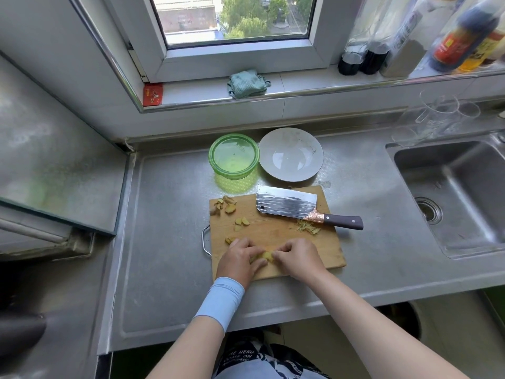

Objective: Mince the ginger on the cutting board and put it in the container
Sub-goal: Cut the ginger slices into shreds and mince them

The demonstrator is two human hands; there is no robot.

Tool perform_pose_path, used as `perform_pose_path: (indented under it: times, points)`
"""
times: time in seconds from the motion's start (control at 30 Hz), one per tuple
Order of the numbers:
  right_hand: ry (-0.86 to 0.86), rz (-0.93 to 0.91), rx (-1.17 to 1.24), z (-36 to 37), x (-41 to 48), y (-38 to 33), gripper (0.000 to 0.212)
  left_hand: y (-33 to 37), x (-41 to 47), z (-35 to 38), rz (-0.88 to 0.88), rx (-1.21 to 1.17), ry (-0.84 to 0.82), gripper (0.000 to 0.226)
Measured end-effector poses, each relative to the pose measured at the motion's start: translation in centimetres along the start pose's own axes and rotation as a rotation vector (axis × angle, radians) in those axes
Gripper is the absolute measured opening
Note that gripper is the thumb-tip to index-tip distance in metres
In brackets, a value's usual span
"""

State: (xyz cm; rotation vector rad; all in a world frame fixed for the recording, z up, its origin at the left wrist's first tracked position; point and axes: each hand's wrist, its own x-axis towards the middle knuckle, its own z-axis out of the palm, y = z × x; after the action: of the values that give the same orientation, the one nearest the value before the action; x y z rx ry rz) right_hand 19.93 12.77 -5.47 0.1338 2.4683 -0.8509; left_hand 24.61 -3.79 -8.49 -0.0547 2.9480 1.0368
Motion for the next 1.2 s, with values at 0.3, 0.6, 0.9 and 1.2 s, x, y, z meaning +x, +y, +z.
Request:
perform_pose_path:
  times: [0.3, 0.6, 0.9, 1.2]
  points:
    - [0.071, 0.130, 0.013, 1.1, 0.1, -0.8, 0.017, 0.0, -0.2, 0.0, 0.015, 0.008, 0.002, 0.020]
    - [0.081, -0.148, -0.127, 0.9, -0.4, -0.6, 0.013, -0.1, -0.2, 0.0, 0.029, 0.001, 0.010, 0.019]
    - [0.094, -0.198, -0.318, -0.4, -0.1, -1.6, 0.029, -0.1, -0.6, -0.4, 0.043, 0.032, 0.001, 0.042]
    - [0.059, -0.373, -0.361, 0.4, 2.9, -7.8, 0.033, -4.7, 1.3, -5.6, -0.199, 0.000, 0.139, 0.028]
